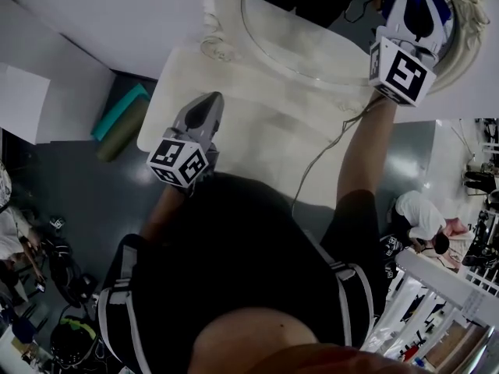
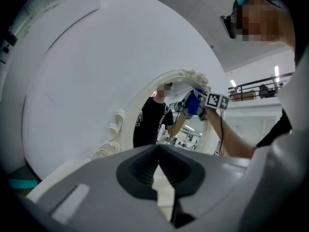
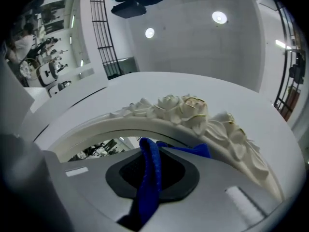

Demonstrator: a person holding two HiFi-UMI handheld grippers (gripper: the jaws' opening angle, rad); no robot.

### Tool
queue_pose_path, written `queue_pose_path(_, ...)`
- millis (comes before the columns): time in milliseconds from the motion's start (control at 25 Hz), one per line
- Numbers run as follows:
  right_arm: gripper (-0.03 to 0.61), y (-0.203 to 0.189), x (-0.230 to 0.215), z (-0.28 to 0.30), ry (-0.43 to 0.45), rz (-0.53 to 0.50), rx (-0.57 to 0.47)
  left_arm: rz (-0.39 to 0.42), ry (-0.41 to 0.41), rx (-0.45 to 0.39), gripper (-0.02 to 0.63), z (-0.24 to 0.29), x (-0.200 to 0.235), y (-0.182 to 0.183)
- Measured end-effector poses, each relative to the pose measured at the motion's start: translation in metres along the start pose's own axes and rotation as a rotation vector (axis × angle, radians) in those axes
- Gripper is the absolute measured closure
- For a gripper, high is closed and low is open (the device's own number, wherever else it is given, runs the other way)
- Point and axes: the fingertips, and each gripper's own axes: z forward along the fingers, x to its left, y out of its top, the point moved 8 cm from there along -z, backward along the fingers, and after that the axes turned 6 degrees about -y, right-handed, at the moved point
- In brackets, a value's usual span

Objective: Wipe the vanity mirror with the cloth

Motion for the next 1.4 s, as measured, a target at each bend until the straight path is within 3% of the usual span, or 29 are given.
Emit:
queue_pose_path(240,0.543,-0.003,0.036,0.001,0.147,-0.235,-0.029,0.0,0.0,-0.001,0.604,0.004,-0.002,-0.001)
queue_pose_path(360,0.543,-0.011,0.053,-0.004,0.159,-0.31,-0.01,-0.003,0.002,0.006,0.604,0.006,-0.003,-0.003)
queue_pose_path(760,0.543,-0.049,0.112,-0.032,0.255,-0.374,-0.029,-0.005,-0.001,0.019,0.604,0.004,-0.004,-0.008)
queue_pose_path(1040,0.543,-0.1,0.149,-0.068,0.388,-0.439,0.004,-0.009,0.001,0.017,0.603,0.004,-0.013,-0.01)
queue_pose_path(1400,0.543,-0.155,0.185,-0.11,0.479,-0.452,0.054,-0.002,0.025,0.018,0.603,-0.008,-0.018,-0.014)
